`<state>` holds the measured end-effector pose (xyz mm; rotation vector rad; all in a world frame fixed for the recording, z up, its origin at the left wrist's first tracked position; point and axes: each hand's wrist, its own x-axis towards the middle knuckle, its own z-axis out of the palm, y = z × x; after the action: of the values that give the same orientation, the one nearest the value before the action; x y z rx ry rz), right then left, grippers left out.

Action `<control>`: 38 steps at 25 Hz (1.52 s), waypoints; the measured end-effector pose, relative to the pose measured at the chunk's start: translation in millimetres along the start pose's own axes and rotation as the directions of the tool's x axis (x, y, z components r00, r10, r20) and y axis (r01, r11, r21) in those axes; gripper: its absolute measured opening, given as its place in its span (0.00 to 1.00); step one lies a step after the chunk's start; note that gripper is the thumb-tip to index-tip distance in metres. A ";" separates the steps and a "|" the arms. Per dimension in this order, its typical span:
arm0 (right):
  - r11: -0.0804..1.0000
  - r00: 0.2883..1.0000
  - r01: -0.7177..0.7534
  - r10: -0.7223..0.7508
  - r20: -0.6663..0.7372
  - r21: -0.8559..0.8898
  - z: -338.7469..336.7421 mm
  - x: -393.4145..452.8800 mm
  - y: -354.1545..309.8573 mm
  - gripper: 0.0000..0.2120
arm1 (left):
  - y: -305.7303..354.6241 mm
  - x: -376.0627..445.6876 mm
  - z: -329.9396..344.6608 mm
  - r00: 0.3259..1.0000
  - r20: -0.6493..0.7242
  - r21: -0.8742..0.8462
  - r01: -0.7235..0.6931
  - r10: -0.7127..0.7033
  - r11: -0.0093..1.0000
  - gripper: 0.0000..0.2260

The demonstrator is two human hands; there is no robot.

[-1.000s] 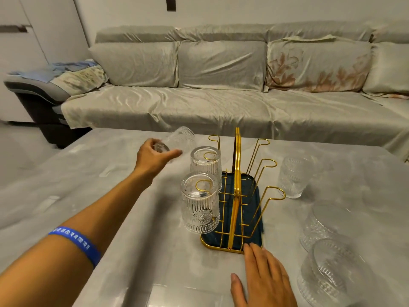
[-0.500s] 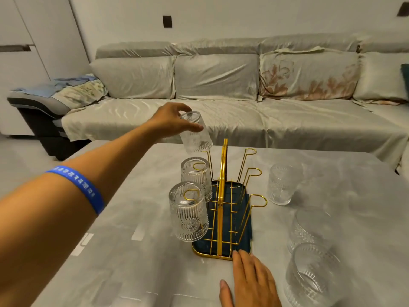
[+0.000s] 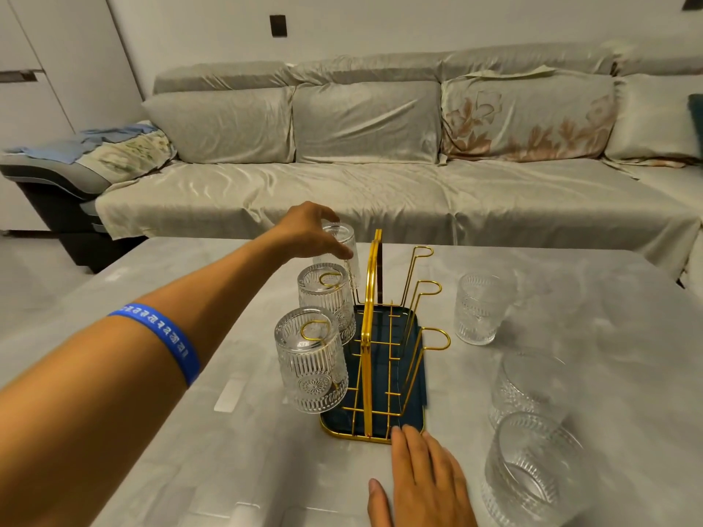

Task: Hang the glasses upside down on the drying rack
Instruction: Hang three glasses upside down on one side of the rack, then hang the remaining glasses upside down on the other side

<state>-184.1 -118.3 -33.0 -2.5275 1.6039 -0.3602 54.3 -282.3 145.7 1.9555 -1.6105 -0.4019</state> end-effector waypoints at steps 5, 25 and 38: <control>1.000 0.998 -0.003 0.003 0.069 0.001 -2.9 -1.6 -0.3 0.43 | -4.8 -2.9 7.9 0.999 0.031 0.034 0.009 -0.010 0.999 0.34; 0.982 0.997 0.018 -0.003 -0.079 0.189 0.2 -34.3 3.3 0.28 | -57.6 -249.1 82.4 0.840 -0.306 -0.639 0.167 -0.448 0.750 0.11; 0.520 0.757 -0.276 0.635 -0.150 0.809 -43.2 -76.4 67.0 0.41 | -75.2 -270.3 152.1 0.992 0.122 0.379 -0.059 0.013 0.924 0.32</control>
<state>-285.2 -77.0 -17.0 -1.3470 1.6868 -1.2792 -33.6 -48.5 -52.9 2.2158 -1.9132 -0.1990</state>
